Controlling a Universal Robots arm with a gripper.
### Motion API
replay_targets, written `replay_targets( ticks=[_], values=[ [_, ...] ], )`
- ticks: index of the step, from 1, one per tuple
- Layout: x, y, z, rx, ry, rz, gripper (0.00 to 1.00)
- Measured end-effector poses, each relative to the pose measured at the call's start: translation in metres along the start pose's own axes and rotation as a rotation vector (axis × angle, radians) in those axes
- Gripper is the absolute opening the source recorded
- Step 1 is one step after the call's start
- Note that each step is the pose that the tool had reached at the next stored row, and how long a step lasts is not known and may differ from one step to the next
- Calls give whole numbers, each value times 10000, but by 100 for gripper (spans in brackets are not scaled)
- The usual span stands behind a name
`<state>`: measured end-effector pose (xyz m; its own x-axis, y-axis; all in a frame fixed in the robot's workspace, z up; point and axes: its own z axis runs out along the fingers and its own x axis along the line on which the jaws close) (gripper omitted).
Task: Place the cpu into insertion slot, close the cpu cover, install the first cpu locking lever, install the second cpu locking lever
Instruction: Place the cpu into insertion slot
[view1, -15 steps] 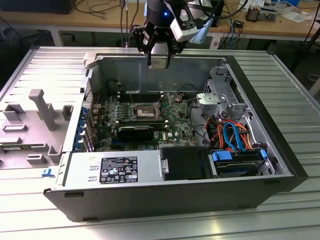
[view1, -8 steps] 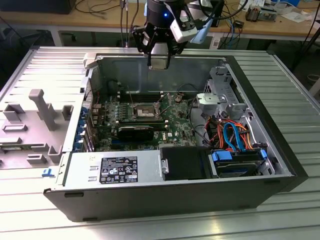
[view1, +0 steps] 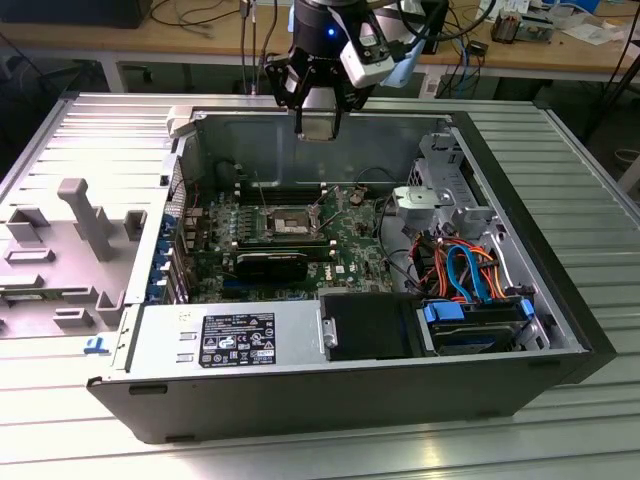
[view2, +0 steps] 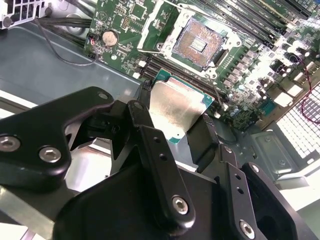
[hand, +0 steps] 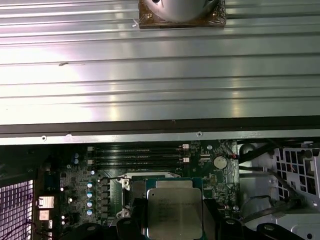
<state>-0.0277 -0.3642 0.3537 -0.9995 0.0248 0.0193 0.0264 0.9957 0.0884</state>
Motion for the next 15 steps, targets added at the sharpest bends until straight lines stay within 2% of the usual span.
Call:
replay_targets(
  ticks=[4,8,9,11,12,15],
  values=[
    [-1,-11,16,37,0,0,54],
    [-2,-22,21,151,-4,1,54],
    [-1,-23,21,205,-6,3,54],
    [-1,-24,23,539,-14,9,54],
    [-1,-25,26,592,-16,10,54],
    [-2,-42,51,616,-15,10,54]
  ],
)
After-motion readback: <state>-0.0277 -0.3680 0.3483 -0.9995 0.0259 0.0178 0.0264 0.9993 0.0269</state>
